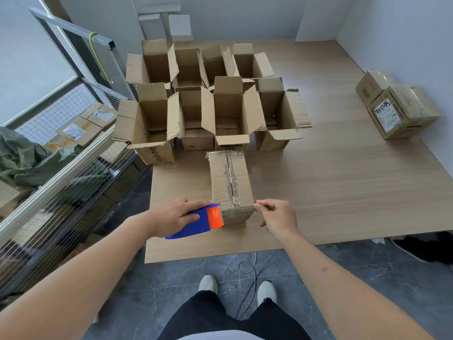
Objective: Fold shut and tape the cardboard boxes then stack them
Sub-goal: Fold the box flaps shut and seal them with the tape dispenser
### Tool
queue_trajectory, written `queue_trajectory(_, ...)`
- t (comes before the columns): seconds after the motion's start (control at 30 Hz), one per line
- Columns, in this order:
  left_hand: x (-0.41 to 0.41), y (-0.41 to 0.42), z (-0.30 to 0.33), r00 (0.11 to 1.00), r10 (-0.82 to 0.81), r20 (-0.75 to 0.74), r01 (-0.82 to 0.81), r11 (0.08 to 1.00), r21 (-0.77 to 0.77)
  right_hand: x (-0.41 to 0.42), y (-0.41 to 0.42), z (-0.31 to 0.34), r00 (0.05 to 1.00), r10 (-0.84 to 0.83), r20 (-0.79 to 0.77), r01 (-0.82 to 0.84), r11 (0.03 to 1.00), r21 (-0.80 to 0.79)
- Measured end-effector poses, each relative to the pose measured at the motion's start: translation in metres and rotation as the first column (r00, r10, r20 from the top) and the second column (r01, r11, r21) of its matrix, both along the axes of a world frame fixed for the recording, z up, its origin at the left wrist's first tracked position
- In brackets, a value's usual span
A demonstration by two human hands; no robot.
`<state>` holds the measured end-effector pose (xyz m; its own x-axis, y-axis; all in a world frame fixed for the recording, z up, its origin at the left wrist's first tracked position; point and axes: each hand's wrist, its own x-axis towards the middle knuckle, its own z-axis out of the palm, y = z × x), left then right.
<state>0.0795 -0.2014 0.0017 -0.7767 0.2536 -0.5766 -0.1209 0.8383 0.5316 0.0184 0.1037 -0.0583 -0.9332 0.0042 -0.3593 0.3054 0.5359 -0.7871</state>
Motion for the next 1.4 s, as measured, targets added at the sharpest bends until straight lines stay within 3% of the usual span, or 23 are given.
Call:
queue_trajectory(0.13,-0.008,0.001,-0.004,1.000,-0.001,0.017,0.001,1.000,-0.002,-0.003,-0.003,-0.006,0.992,0.117,0.036,-0.117,0.993,-0.007)
queue_trajectory(0.23,-0.013,0.001,-0.004,0.999,-0.016,0.031,0.016,1.000,-0.004,-0.004,-0.007,-0.010,0.963,0.225,0.150,-0.232,0.972,0.037)
queue_trajectory(0.27,-0.014,0.001,-0.003,0.999,-0.016,0.037,0.016,1.000,-0.001,-0.004,-0.008,-0.011,0.963,0.246,0.111,-0.254,0.965,0.071)
queue_trajectory(0.33,-0.015,0.001,-0.003,0.999,-0.012,0.045,0.012,1.000,0.005,-0.002,-0.011,-0.010,0.935,0.337,-0.107,-0.298,0.915,0.272)
queue_trajectory(0.43,-0.013,-0.001,-0.003,0.998,0.004,0.060,-0.006,1.000,0.026,-0.004,-0.028,-0.010,0.701,0.633,-0.328,-0.412,0.735,0.538)
queue_trajectory(0.5,-0.010,-0.003,-0.005,0.997,0.010,0.077,-0.014,0.999,0.042,-0.007,-0.037,-0.018,0.497,0.814,-0.300,-0.525,0.557,0.644)
queue_trajectory(0.57,-0.006,-0.004,-0.008,0.996,0.023,0.087,-0.029,0.997,0.067,-0.010,-0.037,-0.027,0.415,0.864,-0.286,-0.533,0.486,0.693)
queue_trajectory(0.83,0.021,-0.041,-0.022,0.991,0.118,0.065,-0.128,0.976,0.177,-0.018,-0.032,-0.038,0.370,0.851,-0.372,-0.491,0.519,0.700)
queue_trajectory(1.07,0.012,-0.036,-0.030,0.990,0.124,0.069,-0.134,0.979,0.152,-0.021,-0.029,-0.027,0.362,0.890,-0.279,-0.527,0.442,0.726)
queue_trajectory(1.4,0.013,-0.046,-0.021,0.988,0.082,0.132,-0.106,0.976,0.189,-0.020,-0.030,-0.027,0.391,0.884,-0.254,-0.554,0.447,0.702)
